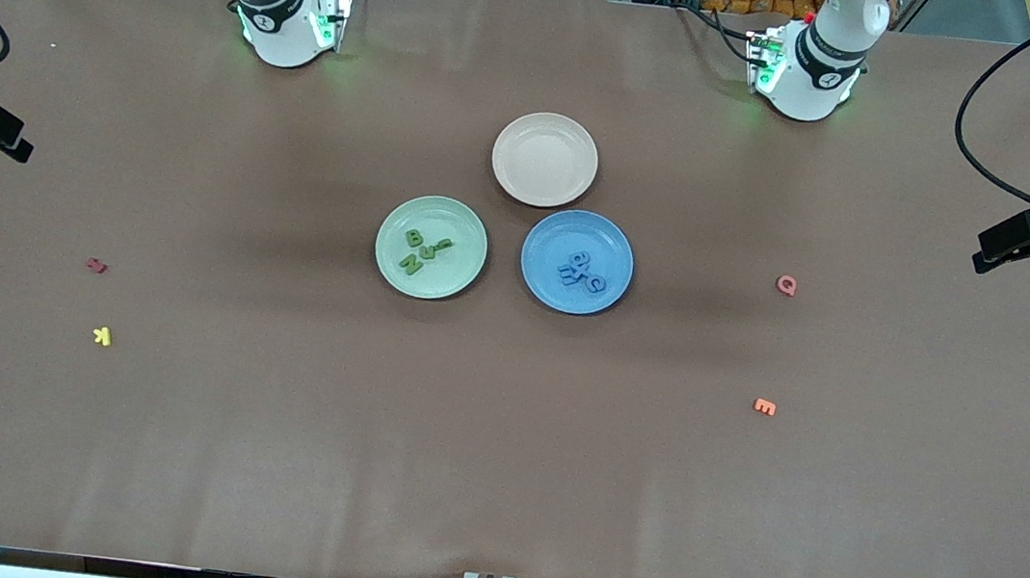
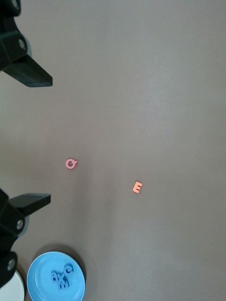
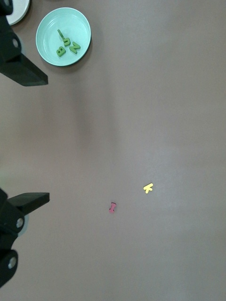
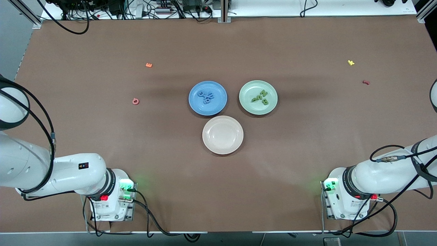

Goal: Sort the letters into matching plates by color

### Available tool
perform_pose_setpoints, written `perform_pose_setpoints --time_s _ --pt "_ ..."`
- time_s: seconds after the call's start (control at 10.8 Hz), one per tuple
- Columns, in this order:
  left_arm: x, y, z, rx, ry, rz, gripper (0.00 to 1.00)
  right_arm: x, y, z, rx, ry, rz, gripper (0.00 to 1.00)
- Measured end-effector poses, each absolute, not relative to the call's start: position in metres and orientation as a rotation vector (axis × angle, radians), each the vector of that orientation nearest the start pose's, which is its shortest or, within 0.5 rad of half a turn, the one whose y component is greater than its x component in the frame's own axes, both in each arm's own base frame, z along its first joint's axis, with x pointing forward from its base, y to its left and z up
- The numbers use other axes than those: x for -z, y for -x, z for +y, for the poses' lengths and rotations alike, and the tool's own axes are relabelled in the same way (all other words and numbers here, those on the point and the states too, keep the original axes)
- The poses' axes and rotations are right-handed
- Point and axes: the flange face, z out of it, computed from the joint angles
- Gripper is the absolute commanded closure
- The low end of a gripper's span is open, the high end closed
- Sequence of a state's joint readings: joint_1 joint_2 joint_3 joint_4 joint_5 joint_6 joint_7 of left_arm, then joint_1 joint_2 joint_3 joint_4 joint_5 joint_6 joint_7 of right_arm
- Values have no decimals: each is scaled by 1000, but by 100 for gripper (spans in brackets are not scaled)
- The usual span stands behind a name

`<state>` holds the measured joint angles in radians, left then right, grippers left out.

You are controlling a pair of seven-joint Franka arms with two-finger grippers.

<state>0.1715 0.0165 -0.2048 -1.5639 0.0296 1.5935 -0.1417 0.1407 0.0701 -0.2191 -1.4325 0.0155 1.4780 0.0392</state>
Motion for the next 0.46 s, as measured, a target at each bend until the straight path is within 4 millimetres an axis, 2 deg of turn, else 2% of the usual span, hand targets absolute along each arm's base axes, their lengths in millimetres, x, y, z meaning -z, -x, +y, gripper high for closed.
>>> perform_pose_setpoints --time_s 0.46 --pt "-621 -562 -15 24 3112 -168 0 -627 -565 -39 -85 3134 187 0"
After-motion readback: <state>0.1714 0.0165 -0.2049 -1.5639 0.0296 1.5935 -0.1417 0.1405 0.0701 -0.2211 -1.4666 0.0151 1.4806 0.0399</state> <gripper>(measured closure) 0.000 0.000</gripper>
